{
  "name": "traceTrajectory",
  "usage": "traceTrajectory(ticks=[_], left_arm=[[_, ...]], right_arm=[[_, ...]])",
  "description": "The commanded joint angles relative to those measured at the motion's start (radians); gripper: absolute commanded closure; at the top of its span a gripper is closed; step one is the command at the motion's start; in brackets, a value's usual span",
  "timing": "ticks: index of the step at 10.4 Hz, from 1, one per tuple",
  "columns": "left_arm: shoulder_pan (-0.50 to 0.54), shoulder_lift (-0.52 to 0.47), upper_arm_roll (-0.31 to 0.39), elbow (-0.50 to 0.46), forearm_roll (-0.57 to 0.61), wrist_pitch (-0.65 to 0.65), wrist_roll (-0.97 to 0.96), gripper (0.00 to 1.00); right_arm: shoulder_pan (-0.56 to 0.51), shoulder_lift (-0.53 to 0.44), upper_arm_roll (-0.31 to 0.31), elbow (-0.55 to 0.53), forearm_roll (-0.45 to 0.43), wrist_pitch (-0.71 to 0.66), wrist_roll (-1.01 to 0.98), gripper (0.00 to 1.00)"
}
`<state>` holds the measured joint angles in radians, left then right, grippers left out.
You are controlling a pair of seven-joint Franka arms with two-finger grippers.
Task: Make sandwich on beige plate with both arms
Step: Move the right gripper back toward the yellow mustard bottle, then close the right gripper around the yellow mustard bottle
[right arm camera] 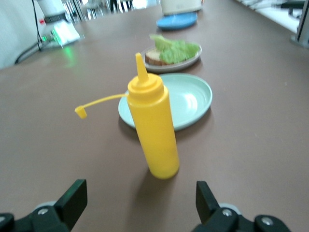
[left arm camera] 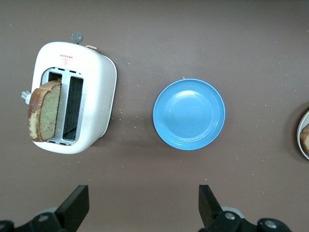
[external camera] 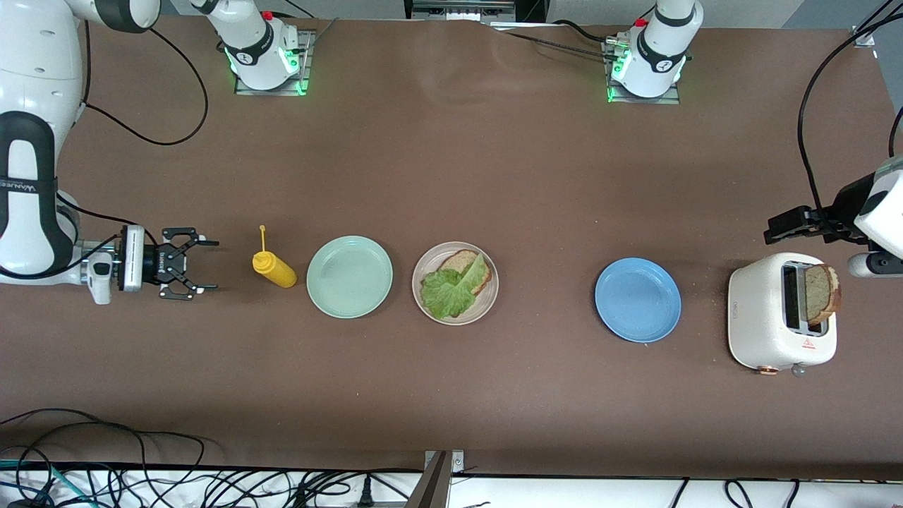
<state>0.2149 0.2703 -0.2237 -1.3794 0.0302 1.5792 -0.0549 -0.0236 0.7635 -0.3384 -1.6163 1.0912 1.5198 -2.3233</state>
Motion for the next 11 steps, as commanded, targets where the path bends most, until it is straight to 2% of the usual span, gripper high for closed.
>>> traceTrajectory(ticks=[1,3,4,9,10,11], left_arm=[[-0.008,0.013,0.003,0.025,-0.026,-0.002,0.001,0.00],[-0.014,0.020,0.001,0.026,-0.026,-0.002,-0.008,0.00],[-0.012,0.018,0.003,0.026,-0.023,-0.002,-0.011,0.00],[-0.014,0.020,0.003,0.028,-0.026,-0.004,-0.017,0.00],[-0.014,0.018,0.003,0.028,-0.026,-0.004,-0.038,0.00],[-0.012,0.018,0.003,0.028,-0.026,-0.004,-0.040,0.00]], right_arm=[[-0.018,0.086,0.015,0.010,0.122,-0.076,-0.089,0.00],[-0.015,0.152,0.031,0.010,0.231,-0.142,-0.138,0.02],[-0.018,0.170,0.053,0.010,0.255,-0.160,-0.152,0.02],[-0.018,0.194,0.116,0.012,0.288,-0.187,-0.197,0.04],[-0.018,0.201,0.116,0.012,0.288,-0.188,-0.214,0.20],[-0.018,0.204,0.116,0.013,0.288,-0.188,-0.225,0.48]])
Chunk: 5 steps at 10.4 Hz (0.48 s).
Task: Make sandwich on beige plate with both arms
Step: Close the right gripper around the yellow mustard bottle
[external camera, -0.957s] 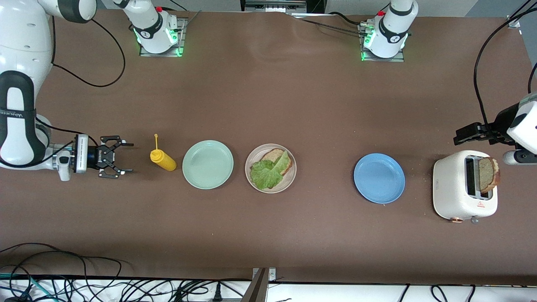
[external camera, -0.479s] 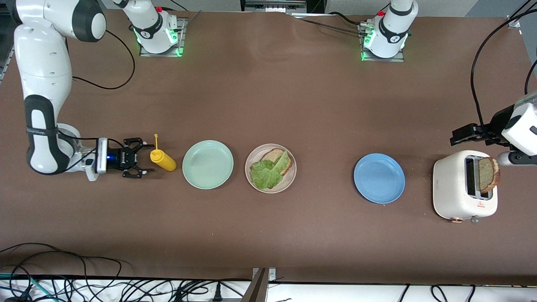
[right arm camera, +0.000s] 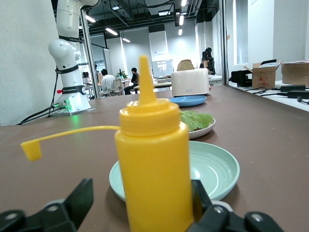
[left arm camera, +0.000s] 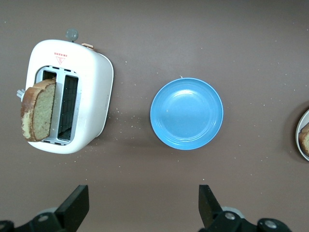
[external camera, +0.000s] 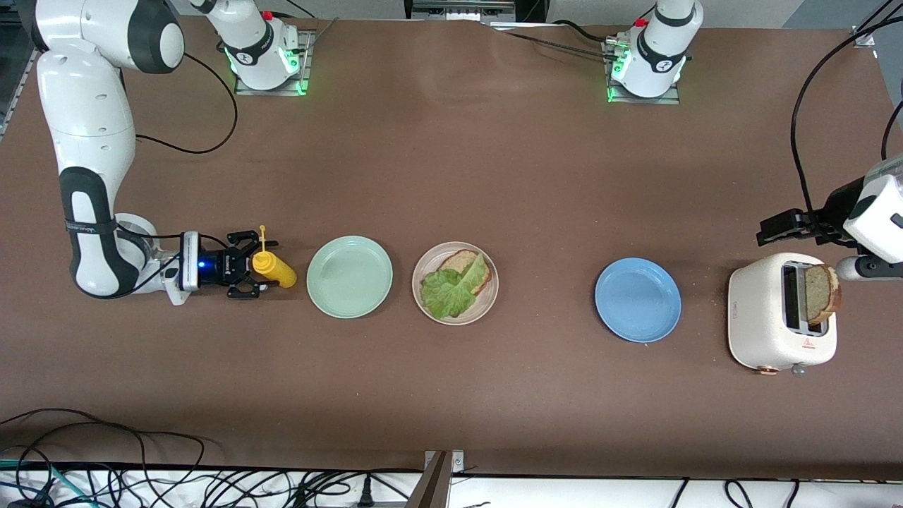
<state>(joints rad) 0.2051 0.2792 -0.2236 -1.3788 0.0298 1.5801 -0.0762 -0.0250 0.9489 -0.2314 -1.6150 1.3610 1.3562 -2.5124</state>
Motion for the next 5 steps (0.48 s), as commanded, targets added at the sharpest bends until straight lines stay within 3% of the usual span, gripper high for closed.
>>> traceTrajectory(ticks=[1,3,5], left_arm=[[-0.004,0.009,0.003,0.027,-0.024,-0.005,-0.019,0.00],[0.003,0.006,0.003,0.027,-0.025,-0.005,-0.011,0.00],[-0.004,0.009,0.003,0.027,-0.025,-0.005,-0.019,0.00]], right_arm=[[-0.016,0.019,0.009,0.012,0.018,-0.025,-0.031,0.79],[-0.016,0.016,0.009,0.015,0.018,-0.032,-0.010,0.96],[-0.010,-0.001,0.009,0.042,0.012,-0.043,0.088,1.00]])
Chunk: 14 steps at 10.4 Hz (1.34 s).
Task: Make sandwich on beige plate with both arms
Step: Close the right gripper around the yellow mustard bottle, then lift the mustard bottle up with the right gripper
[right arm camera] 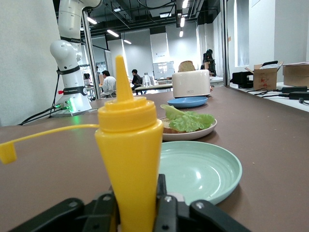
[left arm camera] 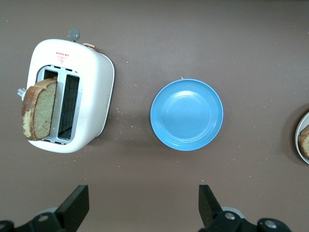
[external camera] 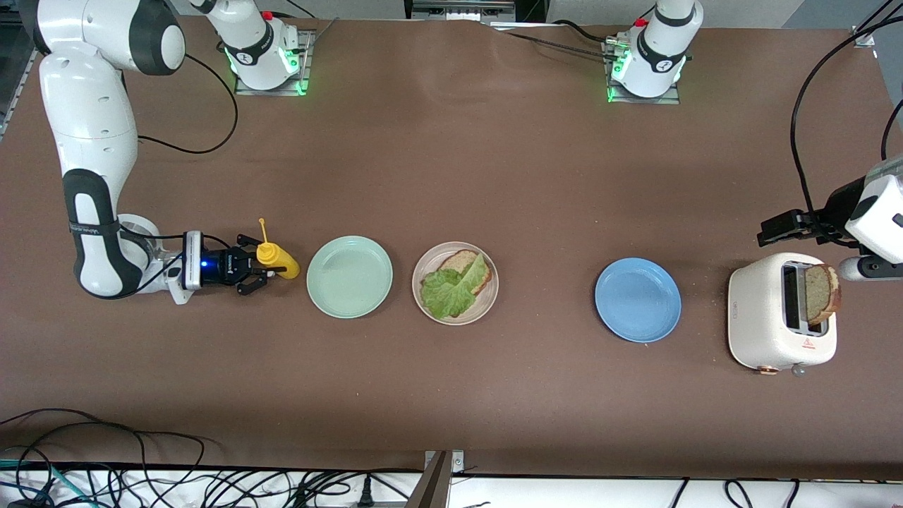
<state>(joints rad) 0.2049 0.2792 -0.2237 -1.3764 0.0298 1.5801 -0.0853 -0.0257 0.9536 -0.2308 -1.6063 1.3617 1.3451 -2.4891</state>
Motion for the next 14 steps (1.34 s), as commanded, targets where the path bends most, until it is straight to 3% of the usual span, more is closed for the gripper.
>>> traceTrajectory(ticks=[1,5,8,11,14], left_arm=[[-0.004,0.009,0.003,0.025,-0.025,-0.005,-0.010,0.00],[-0.007,0.017,0.004,0.025,-0.014,-0.003,-0.002,0.00],[-0.007,0.021,0.003,0.025,-0.017,-0.003,-0.008,0.00],[-0.007,0.031,0.001,0.027,-0.013,0.000,0.002,0.00],[-0.002,0.020,0.000,0.088,-0.024,-0.002,0.004,0.00]], right_arm=[[-0.008,-0.012,0.008,0.076,-0.001,-0.041,0.164,1.00],[0.007,-0.067,0.007,0.195,-0.085,-0.052,0.522,1.00],[0.107,-0.203,-0.007,0.206,-0.281,0.081,0.754,1.00],[0.223,-0.207,-0.008,0.325,-0.485,0.202,0.928,1.00],[0.364,-0.220,-0.024,0.382,-0.681,0.307,1.139,1.00]])
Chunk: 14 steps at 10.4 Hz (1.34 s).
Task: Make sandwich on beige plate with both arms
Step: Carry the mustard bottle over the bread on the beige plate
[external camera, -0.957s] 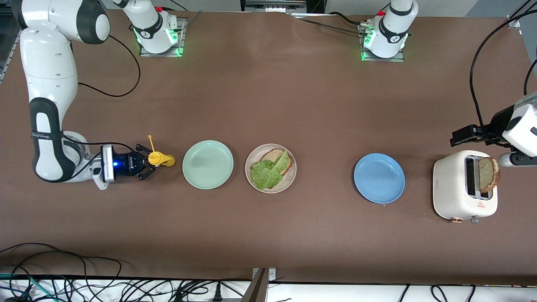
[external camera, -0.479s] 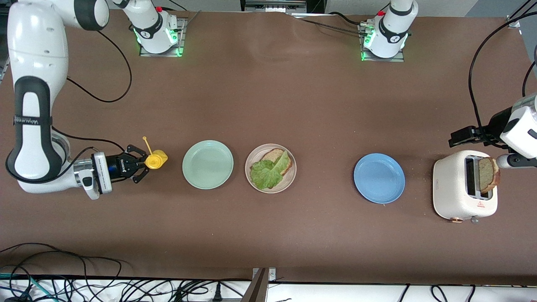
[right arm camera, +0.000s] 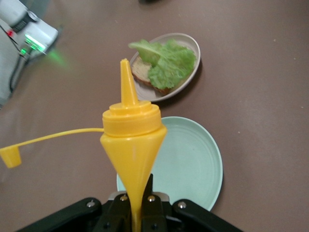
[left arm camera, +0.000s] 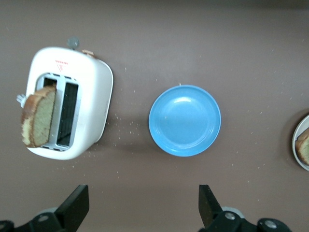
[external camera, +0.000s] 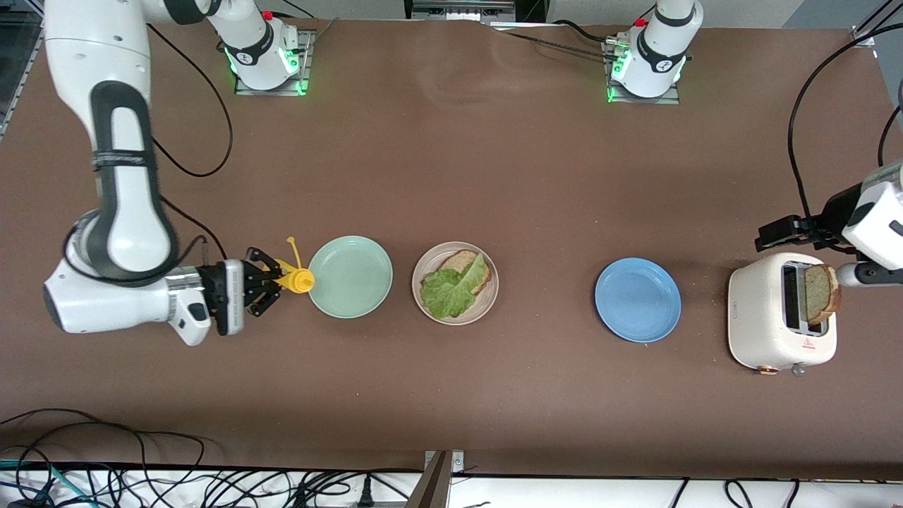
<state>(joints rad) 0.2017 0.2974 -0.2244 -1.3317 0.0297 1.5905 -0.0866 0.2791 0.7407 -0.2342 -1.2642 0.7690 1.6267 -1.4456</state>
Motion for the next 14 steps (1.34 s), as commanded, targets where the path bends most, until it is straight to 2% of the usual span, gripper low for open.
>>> traceTrajectory(ticks=[1,4,7,11,12,14], left_arm=[[0.007,-0.010,0.002,0.043,-0.021,-0.012,0.005,0.00],[0.007,-0.018,0.002,0.043,-0.022,-0.014,0.005,0.00],[0.004,-0.017,0.003,0.042,-0.021,-0.014,0.037,0.00],[0.010,-0.006,0.003,0.035,-0.017,-0.014,0.038,0.00],[0.012,-0.006,0.007,0.034,-0.008,-0.014,0.038,0.00],[0.012,-0.006,0.007,0.034,-0.010,-0.014,0.036,0.00]], right_arm=[[0.104,-0.007,-0.019,0.070,-0.181,0.030,0.117,1.00],[0.239,-0.007,-0.017,0.106,-0.434,0.080,0.264,1.00],[0.377,-0.007,-0.019,0.106,-0.649,0.130,0.426,1.00],[0.583,0.000,-0.016,0.102,-1.024,0.121,0.701,1.00],[0.625,0.008,-0.016,0.097,-1.101,0.117,0.734,1.00],[0.664,0.020,-0.016,0.079,-1.195,0.114,0.772,1.00]])
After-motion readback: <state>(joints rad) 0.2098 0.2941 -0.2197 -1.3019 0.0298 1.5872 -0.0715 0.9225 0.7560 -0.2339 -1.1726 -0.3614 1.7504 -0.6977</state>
